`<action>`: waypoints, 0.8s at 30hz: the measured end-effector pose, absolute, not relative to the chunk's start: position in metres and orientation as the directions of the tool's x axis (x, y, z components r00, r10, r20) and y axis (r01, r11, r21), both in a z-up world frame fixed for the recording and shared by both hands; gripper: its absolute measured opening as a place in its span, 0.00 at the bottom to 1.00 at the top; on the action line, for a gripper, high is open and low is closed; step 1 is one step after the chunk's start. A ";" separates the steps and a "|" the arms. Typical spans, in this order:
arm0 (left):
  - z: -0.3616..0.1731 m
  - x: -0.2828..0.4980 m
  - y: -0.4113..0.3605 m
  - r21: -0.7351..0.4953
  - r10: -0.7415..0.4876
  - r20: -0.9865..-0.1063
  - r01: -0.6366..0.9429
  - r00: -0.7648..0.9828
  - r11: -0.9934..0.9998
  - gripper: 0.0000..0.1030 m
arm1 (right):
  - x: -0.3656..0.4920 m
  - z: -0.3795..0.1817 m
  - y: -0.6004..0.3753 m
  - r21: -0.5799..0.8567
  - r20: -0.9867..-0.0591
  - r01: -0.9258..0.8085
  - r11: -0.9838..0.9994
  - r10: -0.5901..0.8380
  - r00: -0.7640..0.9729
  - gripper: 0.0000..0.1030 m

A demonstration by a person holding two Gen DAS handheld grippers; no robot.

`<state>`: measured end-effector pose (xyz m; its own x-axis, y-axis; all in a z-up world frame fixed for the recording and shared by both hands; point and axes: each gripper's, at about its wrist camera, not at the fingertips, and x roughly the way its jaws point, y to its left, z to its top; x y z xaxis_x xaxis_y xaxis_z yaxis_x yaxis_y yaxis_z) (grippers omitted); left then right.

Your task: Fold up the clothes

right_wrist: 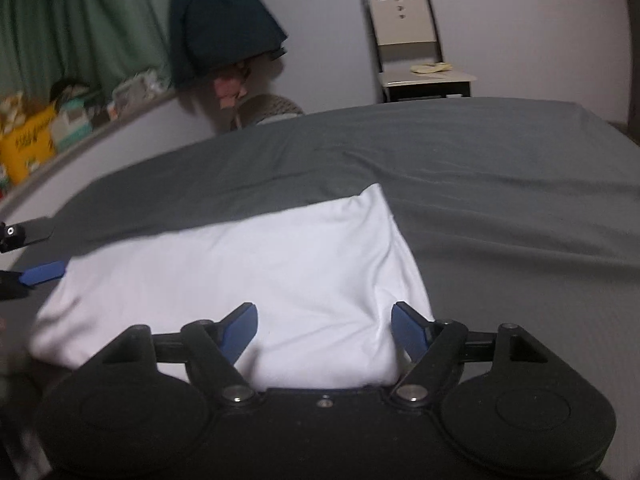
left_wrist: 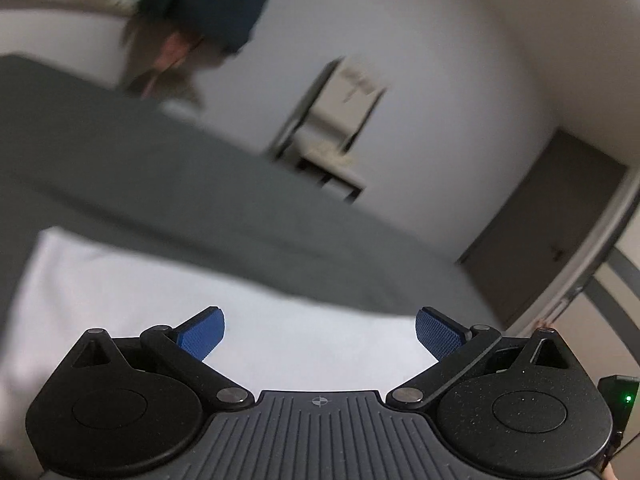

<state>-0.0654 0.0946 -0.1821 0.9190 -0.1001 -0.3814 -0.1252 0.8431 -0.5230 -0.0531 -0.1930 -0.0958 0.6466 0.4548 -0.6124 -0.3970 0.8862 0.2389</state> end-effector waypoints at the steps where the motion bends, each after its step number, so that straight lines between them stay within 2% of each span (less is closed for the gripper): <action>1: -0.183 -0.057 0.085 -0.513 -0.100 -0.364 -0.110 0.926 0.851 1.00 | -0.052 -0.094 -0.196 0.250 -0.604 -0.397 0.883 0.463 0.649 0.73; 4: -0.193 -0.032 0.064 -0.511 -0.078 -0.355 -0.123 0.932 0.850 1.00 | -0.047 -0.089 -0.203 0.270 -0.584 -0.399 0.876 0.478 0.656 0.75; 17: -0.244 0.018 0.046 -0.535 -0.020 -0.436 -0.241 0.900 0.810 1.00 | -0.018 -0.094 -0.211 0.347 -0.587 -0.348 0.871 0.491 0.643 0.78; 20: -0.235 0.002 0.035 -0.547 -0.044 -0.405 -0.203 0.913 0.812 1.00 | -0.020 -0.091 -0.213 0.356 -0.576 -0.352 0.866 0.500 0.647 0.79; 23: -0.247 -0.009 0.027 -0.549 -0.042 -0.458 -0.245 0.888 0.799 1.00 | -0.022 -0.089 -0.213 0.355 -0.569 -0.356 0.864 0.502 0.652 0.80; 24: -0.248 -0.016 0.025 -0.541 -0.036 -0.444 -0.236 0.895 0.807 1.00 | -0.023 -0.089 -0.214 0.354 -0.569 -0.353 0.866 0.499 0.653 0.80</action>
